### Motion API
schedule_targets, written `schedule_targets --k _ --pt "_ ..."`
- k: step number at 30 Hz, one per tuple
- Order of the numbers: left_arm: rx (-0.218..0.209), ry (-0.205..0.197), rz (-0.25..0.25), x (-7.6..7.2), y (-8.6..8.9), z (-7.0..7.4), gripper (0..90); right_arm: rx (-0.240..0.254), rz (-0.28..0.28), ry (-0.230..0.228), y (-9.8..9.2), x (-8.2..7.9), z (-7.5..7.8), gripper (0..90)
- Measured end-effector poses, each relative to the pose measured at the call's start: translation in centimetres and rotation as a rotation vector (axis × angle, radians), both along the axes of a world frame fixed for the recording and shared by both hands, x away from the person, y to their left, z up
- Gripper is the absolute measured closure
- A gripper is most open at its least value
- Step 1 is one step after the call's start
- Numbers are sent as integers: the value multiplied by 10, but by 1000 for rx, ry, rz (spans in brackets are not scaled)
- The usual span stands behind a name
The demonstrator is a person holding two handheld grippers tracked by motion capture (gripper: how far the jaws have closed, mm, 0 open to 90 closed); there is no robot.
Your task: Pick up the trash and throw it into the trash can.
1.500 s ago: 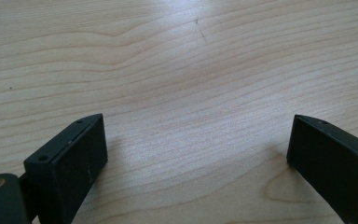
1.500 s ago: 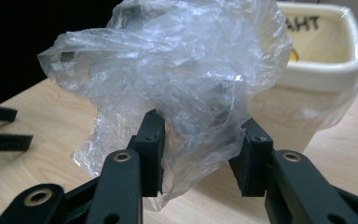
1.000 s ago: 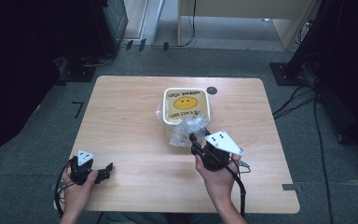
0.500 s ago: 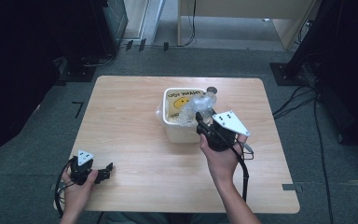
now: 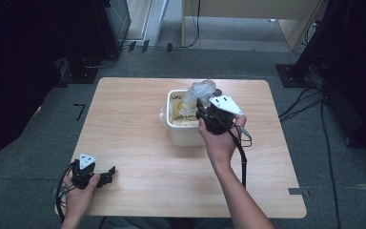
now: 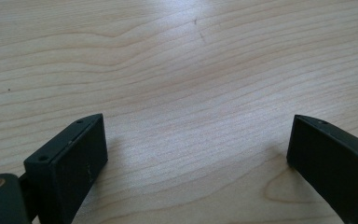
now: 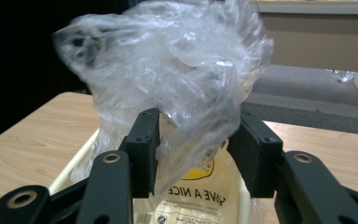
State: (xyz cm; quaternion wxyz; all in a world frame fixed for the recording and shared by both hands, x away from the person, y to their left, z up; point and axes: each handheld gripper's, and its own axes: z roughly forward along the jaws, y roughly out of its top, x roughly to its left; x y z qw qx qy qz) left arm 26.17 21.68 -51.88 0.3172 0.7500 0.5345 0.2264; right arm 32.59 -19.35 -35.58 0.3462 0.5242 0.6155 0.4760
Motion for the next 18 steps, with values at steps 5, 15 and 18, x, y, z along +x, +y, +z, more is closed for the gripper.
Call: schedule_targets --k 5,15,18 --pt "0 1 -1 0 0 0 47 -9 -11 19 2 11 -5 546" --pt "-1 0 0 0 0 0 47 -25 4 96 7 25 -22 504" --pt "-1 0 0 0 0 0 47 -20 9 98 7 26 -23 494"
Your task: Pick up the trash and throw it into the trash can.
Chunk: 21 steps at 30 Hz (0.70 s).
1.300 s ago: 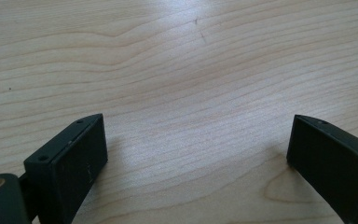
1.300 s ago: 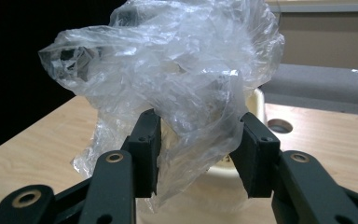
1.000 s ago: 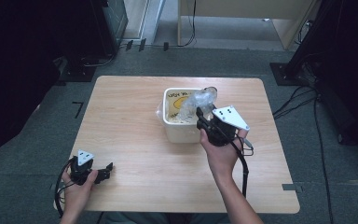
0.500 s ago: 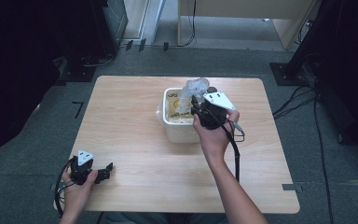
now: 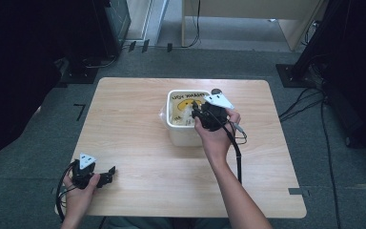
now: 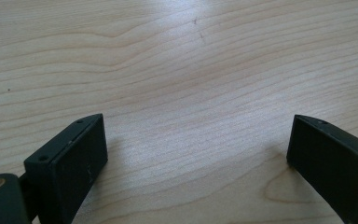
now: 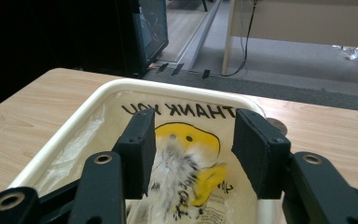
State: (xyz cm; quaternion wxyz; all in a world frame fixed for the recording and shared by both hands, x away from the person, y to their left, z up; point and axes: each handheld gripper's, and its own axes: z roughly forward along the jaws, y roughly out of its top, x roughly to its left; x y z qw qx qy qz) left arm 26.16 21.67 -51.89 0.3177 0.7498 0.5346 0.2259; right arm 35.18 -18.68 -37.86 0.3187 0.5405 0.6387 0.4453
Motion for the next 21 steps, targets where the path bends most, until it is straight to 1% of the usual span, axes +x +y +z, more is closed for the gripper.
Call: schedule_targets --k 6,9,11,14,17,18,21 --pt "0 0 0 0 0 0 47 13 20 2 -2 -2 1 448" --pt "2 0 -1 0 0 0 47 31 24 10 -5 -7 4 395" --pt "2 1 -1 0 0 0 47 31 23 9 -5 -9 5 377" --pt "1 0 -1 0 0 0 47 35 31 9 -8 -14 6 319" --pt "1 0 -1 0 0 0 47 25 28 -11 -13 -22 7 271" --pt "1 0 0 0 0 0 47 25 28 -11 -13 -22 7 271" --pt "1 0 0 0 0 0 47 20 39 -13 -18 -29 6 240"
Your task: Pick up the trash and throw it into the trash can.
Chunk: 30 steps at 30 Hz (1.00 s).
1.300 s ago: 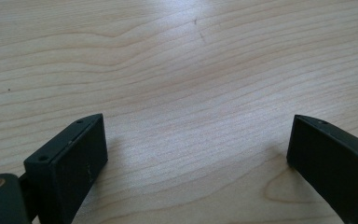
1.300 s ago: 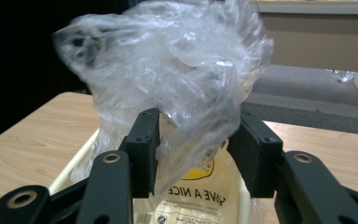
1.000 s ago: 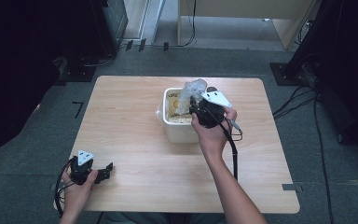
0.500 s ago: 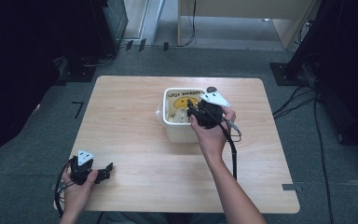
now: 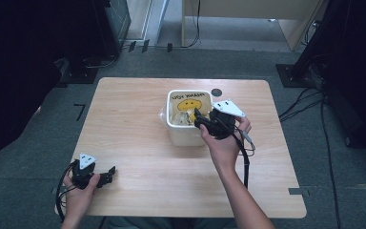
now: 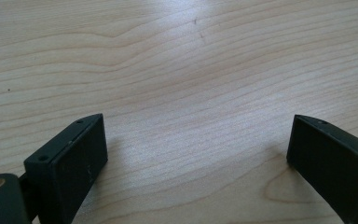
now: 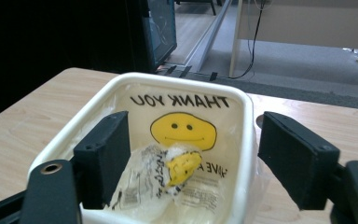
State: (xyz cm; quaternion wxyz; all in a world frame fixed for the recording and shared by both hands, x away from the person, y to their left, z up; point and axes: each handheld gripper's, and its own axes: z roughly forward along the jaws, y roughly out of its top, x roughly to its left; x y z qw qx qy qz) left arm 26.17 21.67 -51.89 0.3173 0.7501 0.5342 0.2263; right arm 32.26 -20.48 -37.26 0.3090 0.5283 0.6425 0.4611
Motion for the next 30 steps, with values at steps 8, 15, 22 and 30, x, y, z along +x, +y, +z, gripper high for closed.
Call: schedule_targets --k 8,15,22,30 --pt "0 0 0 0 0 0 47 -5 20 -1 -15 -22 -11 205" --pt "0 0 0 0 0 0 47 -14 20 8 -25 -34 -22 198" --pt "0 0 0 0 0 0 47 -6 4 27 -44 -48 -38 193" --pt "1 2 -1 0 0 0 47 -19 -30 50 -65 -58 -57 190"
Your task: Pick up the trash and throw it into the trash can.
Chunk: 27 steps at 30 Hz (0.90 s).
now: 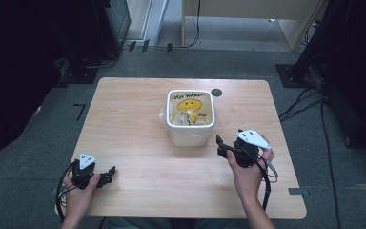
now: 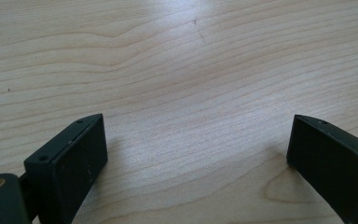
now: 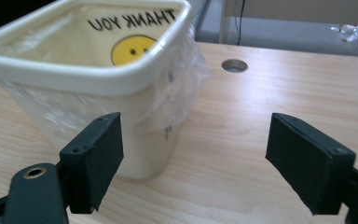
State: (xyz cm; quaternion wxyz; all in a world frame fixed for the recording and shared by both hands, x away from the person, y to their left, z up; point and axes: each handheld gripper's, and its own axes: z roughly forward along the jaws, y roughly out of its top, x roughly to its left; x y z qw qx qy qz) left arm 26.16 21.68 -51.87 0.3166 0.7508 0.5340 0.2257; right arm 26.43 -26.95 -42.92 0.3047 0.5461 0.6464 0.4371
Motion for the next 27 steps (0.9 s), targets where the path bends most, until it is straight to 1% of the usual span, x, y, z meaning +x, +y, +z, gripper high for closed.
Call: schedule_targets --k 6,10,11,12,13,14,18,19,23,27 --pt "0 0 0 0 0 0 47 3 -24 23 -17 -7 -16 191" --pt "0 -1 0 0 0 0 47 -9 -39 39 -26 -13 -26 191" --pt "0 0 0 0 0 0 47 -8 -44 51 -31 -16 -32 191" --pt "0 -1 0 0 0 0 47 -8 -44 51 -31 -16 -32 191" --pt "0 0 0 0 0 0 47 -6 -59 63 -37 -18 -38 193" --pt "0 -1 0 0 0 0 47 -6 -59 63 -37 -18 -38 193" --pt "0 0 0 0 0 0 47 3 -85 86 -50 -25 -50 195" --pt "0 0 0 0 0 0 47 3 -85 86 -50 -25 -50 195" --pt "0 -1 0 0 0 0 47 -3 -107 113 -61 -31 -60 197" --pt "0 -1 0 0 0 0 47 -10 -119 124 -68 -33 -64 200"
